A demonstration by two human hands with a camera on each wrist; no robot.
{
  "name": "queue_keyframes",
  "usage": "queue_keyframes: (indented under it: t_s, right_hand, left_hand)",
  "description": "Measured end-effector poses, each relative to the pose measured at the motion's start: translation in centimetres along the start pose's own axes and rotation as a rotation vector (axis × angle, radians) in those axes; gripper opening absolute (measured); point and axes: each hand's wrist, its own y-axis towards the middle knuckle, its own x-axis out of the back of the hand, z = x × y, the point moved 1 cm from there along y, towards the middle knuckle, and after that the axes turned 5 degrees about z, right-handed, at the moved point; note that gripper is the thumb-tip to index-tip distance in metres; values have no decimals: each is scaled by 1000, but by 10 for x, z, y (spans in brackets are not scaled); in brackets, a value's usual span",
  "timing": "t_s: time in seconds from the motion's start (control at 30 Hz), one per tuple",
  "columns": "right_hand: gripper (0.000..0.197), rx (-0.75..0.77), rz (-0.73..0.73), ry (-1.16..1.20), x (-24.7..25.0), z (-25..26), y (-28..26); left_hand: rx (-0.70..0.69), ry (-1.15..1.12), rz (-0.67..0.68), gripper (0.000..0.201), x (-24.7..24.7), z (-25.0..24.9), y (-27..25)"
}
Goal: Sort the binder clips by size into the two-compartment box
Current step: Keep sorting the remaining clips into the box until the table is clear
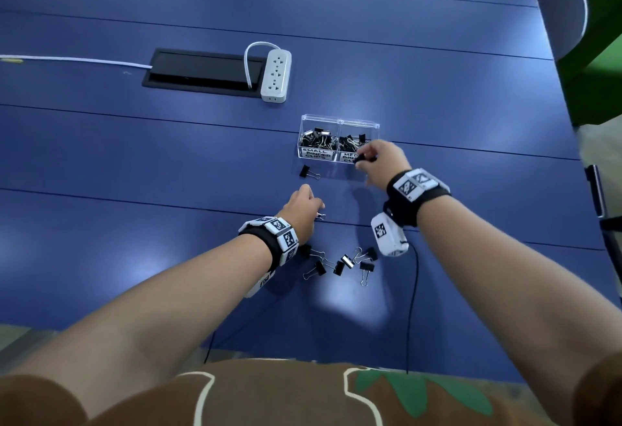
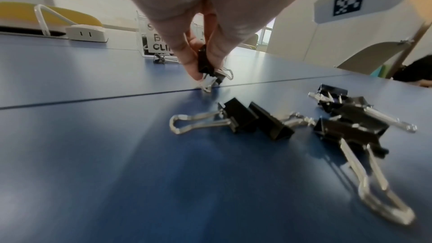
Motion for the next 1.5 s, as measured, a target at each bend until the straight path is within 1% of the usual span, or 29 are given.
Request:
queue_keyframes:
  t_s: [0.1, 0.2, 0.3, 0.37, 0.47, 0.57, 0.63, 0.73, 0.83, 0.9, 0.97, 1.07, 1.13, 1.17, 1.2, 1.3, 1.33, 1.4, 1.5]
  right_hand:
    - [24, 36, -50, -100, 17, 9, 22]
    - [37, 52, -35, -178, 23, 14, 33]
    - [36, 44, -55, -166, 25, 10, 31]
    - [28, 62, -71, -152, 24, 3, 21]
    - [20, 66, -47, -142, 18, -17, -3]
    - [22, 26, 61, -140, 3, -44, -36]
    - [26, 6, 155, -156, -8, -61, -59]
    - [30, 4, 275, -152, -23, -80, -90]
    - [41, 38, 349, -150, -35, -89, -112]
    - [49, 64, 346, -171, -41, -93, -119]
    - [51, 88, 333, -215, -45, -95, -120]
    - [42, 101, 304, -233, -50, -96, -120]
    - [38, 85, 273, -218, -51, -95, -119]
    - [36, 76, 257, -205, -52, -95, -118]
    - [35, 69, 240, -190, -52, -94, -117]
    - [31, 21, 178, -134, -51, -92, -114]
    - [30, -10, 162, -111, -50, -91, -113]
    - [24, -66, 141, -65, -49, -91, -111]
    - [18, -97, 122, -27, -46, -90, -114]
  left_hand:
    - [-13, -7, 25, 19, 0, -1, 5]
    - [-62, 21, 12, 19, 0, -5, 7]
    - [-76, 27, -10, 18, 2, -8, 12]
    - [-63, -31, -34, 17, 6, -12, 18]
    - [-59, -131, -144, 17, 23, -26, 30]
    - [-103, -212, -267, 18, 55, -52, 49]
    - [-131, -220, -307, 19, 72, -69, 67]
    - [-129, -176, -309, 21, 86, -88, 93]
    - [-112, -88, -291, 24, 89, -99, 108]
    - [-110, -52, -264, 25, 85, -101, 111]
    - [-145, -51, -257, 24, 77, -98, 109]
    - [-248, -13, -290, 29, 69, -95, 92]
    - [-308, -1, -304, 31, 61, -94, 70]
    - [-320, -3, -281, 31, 55, -93, 57]
    - [-318, -2, -229, 30, 46, -90, 44]
    - [-215, 72, 8, 21, 17, -76, 3]
    - [-182, 114, 61, 19, 8, -71, -9]
    - [-130, 136, 105, 18, -7, -65, -29]
    - [-62, 91, 98, 31, -26, -63, -45]
